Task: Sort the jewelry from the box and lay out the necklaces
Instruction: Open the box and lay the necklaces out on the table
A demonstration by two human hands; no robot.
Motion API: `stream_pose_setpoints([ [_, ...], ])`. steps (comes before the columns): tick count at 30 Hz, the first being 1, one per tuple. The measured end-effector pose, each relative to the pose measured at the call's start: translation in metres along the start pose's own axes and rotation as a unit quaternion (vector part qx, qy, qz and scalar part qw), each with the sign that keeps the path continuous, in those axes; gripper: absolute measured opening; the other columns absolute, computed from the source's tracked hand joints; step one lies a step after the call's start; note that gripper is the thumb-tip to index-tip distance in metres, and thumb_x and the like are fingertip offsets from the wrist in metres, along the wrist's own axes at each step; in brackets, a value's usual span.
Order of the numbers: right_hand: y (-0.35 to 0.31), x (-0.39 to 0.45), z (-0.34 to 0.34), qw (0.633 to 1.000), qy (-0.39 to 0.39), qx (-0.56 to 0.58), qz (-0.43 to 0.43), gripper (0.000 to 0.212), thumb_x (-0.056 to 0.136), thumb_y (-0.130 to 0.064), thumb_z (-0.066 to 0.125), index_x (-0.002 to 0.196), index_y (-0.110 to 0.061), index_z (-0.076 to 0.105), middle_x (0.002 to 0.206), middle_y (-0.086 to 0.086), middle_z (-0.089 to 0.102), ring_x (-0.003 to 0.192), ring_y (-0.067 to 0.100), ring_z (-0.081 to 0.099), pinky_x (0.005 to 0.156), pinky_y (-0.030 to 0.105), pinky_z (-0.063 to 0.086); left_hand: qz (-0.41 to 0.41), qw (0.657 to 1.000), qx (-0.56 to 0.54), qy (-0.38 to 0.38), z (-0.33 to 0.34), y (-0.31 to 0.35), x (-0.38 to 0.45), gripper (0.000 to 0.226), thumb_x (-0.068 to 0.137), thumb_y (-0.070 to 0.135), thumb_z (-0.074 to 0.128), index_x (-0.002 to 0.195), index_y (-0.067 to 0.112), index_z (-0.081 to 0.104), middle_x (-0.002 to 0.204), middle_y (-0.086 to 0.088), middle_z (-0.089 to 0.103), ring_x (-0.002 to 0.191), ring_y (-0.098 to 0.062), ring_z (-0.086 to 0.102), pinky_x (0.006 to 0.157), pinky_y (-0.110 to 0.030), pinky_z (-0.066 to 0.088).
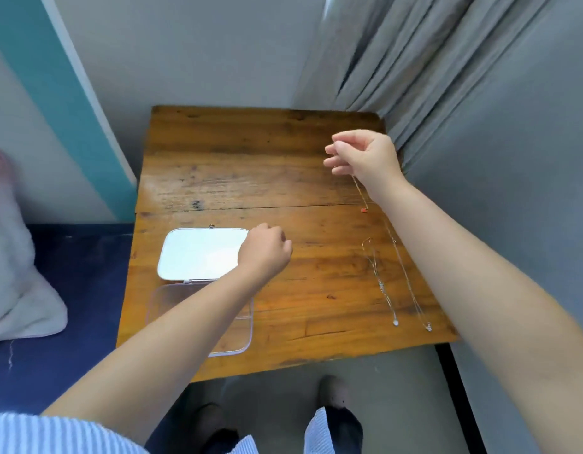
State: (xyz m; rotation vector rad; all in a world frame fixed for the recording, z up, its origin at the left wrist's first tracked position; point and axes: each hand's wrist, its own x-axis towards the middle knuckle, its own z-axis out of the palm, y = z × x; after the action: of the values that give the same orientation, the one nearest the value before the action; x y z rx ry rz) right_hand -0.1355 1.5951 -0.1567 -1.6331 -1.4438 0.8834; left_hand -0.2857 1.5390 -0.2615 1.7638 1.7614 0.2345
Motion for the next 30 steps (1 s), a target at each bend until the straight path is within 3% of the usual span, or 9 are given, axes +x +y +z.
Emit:
stream_pose_setpoints([
  [4, 0.057, 0.017, -0.021, 0.998, -0.019, 0.048, 0.043, 0.026, 0.09, -0.009, 0.052, 0.113, 0.001, 0.059, 0.099, 0.014, 0.067, 0.073, 0.008, 0.069, 0.07, 0.02, 0.059, -0.049, 0.999, 0.016, -0.006, 0.04, 0.028, 0.013, 0.031, 0.093, 0.024, 0.044, 0.107, 0.005, 0.064, 0.116, -0.016, 0.057, 0.111, -0.033, 0.053, 0.086, -0.036, 0.047],
  [6, 0.102, 0.008, -0.02, 0.99, -0.036, 0.089, 0.103, 0.026, 0.09, 0.0, 0.05, 0.113, 0.009, 0.056, 0.096, 0.019, 0.064, 0.06, 0.004, 0.068, 0.058, 0.013, 0.056, -0.078, 0.996, 0.03, -0.019, 0.067, 0.033, 0.014, 0.031, 0.094, 0.025, 0.044, 0.109, 0.006, 0.063, 0.118, -0.016, 0.057, 0.112, -0.033, 0.053, 0.088, -0.038, 0.046],
  [9, 0.176, -0.025, -0.01, 0.974, -0.075, 0.074, 0.199, 0.025, 0.09, 0.002, 0.046, 0.112, 0.012, 0.055, 0.092, 0.017, 0.059, 0.068, 0.016, 0.066, 0.049, 0.008, 0.051, -0.132, 0.989, 0.049, -0.044, 0.115, 0.038, 0.007, 0.033, 0.094, 0.027, 0.044, 0.113, 0.007, 0.061, 0.121, -0.014, 0.057, 0.115, -0.033, 0.052, 0.091, -0.04, 0.047],
  [13, 0.243, -0.075, 0.002, 0.957, -0.093, 0.065, 0.268, 0.023, 0.09, 0.0, 0.049, 0.108, 0.01, 0.057, 0.086, 0.016, 0.06, 0.046, 0.0, 0.062, 0.044, 0.006, 0.05, -0.157, 0.984, 0.063, -0.055, 0.161, 0.037, -0.013, 0.033, 0.094, 0.025, 0.044, 0.117, 0.007, 0.059, 0.124, -0.014, 0.055, 0.118, -0.032, 0.048, 0.094, -0.041, 0.047],
  [16, 0.256, -0.107, -0.002, 0.957, -0.112, 0.035, 0.264, 0.01, 0.089, -0.006, 0.054, 0.095, -0.003, 0.061, 0.075, 0.007, 0.061, 0.047, 0.002, 0.059, 0.044, 0.008, 0.048, -0.126, 0.989, 0.081, -0.006, 0.183, 0.032, -0.031, 0.032, 0.092, 0.021, 0.048, 0.116, 0.004, 0.059, 0.133, -0.013, 0.051, 0.125, -0.03, 0.043, 0.099, -0.041, 0.043],
  [18, 0.26, -0.124, -0.006, 0.961, -0.12, 0.008, 0.247, 0.003, 0.086, -0.009, 0.058, 0.085, -0.01, 0.06, 0.064, -0.001, 0.057, 0.043, 0.003, 0.058, 0.05, 0.019, 0.052, -0.096, 0.99, 0.102, 0.019, 0.194, 0.028, -0.04, 0.035, 0.091, 0.02, 0.05, 0.122, 0.003, 0.056, 0.141, -0.015, 0.046, 0.132, -0.031, 0.039, 0.105, -0.042, 0.038],
  [20, 0.264, -0.14, -0.007, 0.966, -0.135, -0.023, 0.219, 0.006, 0.085, -0.01, 0.06, 0.086, -0.005, 0.062, 0.064, -0.001, 0.056, 0.057, 0.018, 0.06, 0.063, 0.033, 0.052, -0.078, 0.99, 0.111, 0.024, 0.202, 0.022, -0.048, 0.042, 0.092, 0.019, 0.051, 0.131, 0.003, 0.05, 0.148, -0.016, 0.04, 0.139, -0.032, 0.033, 0.11, -0.043, 0.033],
  [26, 0.279, -0.176, -0.01, 0.969, -0.151, -0.12, 0.155, 0.014, 0.086, -0.01, 0.058, 0.091, 0.001, 0.063, 0.075, 0.012, 0.059, 0.073, 0.017, 0.048, 0.065, 0.024, 0.036, -0.048, 0.989, 0.126, 0.051, 0.218, 0.014, -0.058, 0.047, 0.092, 0.017, 0.051, 0.134, -0.003, 0.046, 0.147, -0.022, 0.04, 0.138, -0.038, 0.035, 0.111, -0.049, 0.032],
  [30, 0.28, -0.186, -0.015, 0.962, -0.169, -0.171, 0.13, 0.02, 0.088, -0.014, 0.057, 0.104, -0.002, 0.061, 0.085, 0.017, 0.066, 0.076, 0.026, 0.054, 0.066, 0.032, 0.044, -0.057, 0.99, 0.126, 0.039, 0.226, 0.012, -0.063, 0.05, 0.096, 0.02, 0.042, 0.142, 0.001, 0.036, 0.154, -0.018, 0.028, 0.145, -0.032, 0.021, 0.118, -0.046, 0.017],
])
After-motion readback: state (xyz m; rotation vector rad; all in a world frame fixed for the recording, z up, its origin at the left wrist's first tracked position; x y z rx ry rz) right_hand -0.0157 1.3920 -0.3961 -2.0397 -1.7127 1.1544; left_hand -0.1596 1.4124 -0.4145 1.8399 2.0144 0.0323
